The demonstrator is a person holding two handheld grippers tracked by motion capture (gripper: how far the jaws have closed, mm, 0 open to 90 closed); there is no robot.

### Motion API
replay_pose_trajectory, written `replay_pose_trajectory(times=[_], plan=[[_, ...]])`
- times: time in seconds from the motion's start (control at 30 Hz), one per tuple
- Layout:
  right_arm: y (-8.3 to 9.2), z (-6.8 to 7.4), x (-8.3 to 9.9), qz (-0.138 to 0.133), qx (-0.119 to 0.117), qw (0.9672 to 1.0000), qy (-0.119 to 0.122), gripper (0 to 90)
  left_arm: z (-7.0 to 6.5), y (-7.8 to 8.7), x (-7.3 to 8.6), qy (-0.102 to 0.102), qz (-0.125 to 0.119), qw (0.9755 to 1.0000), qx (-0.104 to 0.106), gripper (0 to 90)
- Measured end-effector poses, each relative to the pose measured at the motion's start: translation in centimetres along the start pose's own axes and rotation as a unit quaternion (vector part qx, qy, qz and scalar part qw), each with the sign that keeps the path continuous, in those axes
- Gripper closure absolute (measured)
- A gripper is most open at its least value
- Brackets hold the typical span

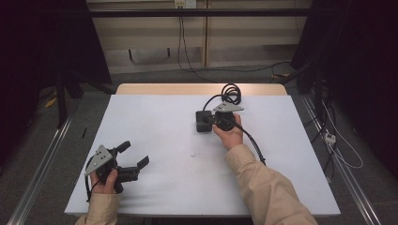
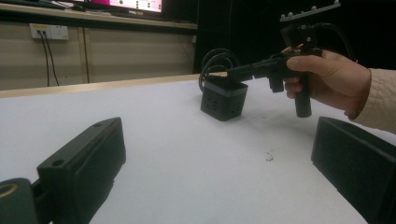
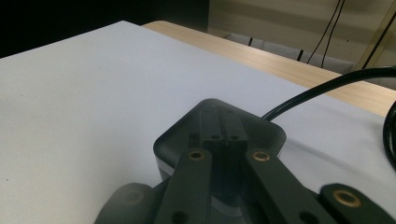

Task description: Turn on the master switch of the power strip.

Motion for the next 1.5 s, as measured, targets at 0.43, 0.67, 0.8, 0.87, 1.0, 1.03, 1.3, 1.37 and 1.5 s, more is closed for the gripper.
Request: replay_pose_trajectory(times=[0.43,0.67,0.8,0.87,1.0,1.03,1.3,1.37,1.5], plan=[[0.00,-0.02,0.04,-0.002,0.000,1.0000,-0.004,90.0,0.01,-0.03,0.02,-0.001,0.001,1.0000,0.000,2.7],[0.00,0.02,0.05,-0.003,0.001,1.0000,-0.005,90.0,-0.01,-0.03,0.02,-0.002,0.001,1.0000,0.000,2.6],[0.00,0.06,0.03,-0.001,0.003,1.0000,-0.003,90.0,-0.02,0.01,-0.01,0.000,0.000,1.0000,0.000,2.6],[0.00,0.08,0.05,-0.002,0.003,1.0000,-0.005,90.0,0.03,0.04,-0.01,-0.002,0.000,1.0000,-0.001,2.7],[0.00,0.06,0.02,-0.001,0.003,1.0000,-0.006,90.0,0.01,0.06,-0.02,-0.001,-0.001,1.0000,0.000,2.7],[0.00,0.06,0.02,-0.001,0.002,1.0000,-0.006,90.0,0.01,0.06,-0.02,-0.001,-0.001,1.0000,0.000,2.7],[-0.11,0.33,0.13,0.004,-0.008,0.9999,-0.007,90.0,-0.04,0.02,-0.03,-0.002,0.000,1.0000,-0.001,2.7],[-0.16,0.50,0.08,0.005,0.001,1.0000,0.007,90.0,-0.04,-0.01,-0.03,-0.004,0.001,1.0000,0.001,2.7],[-0.14,0.46,0.15,0.002,0.002,1.0000,0.004,90.0,-0.03,0.02,-0.01,-0.001,0.000,1.0000,0.000,2.7]])
Point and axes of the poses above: each handheld gripper's, and its own axes: y roughly backward along the jaws, x roughly out of its underside, z roughly to its left, the point moved 4 cm from there along -y, roughly forward along the jaws, and after that the axes turned 3 degrees about -x, right-handed, at the moved point
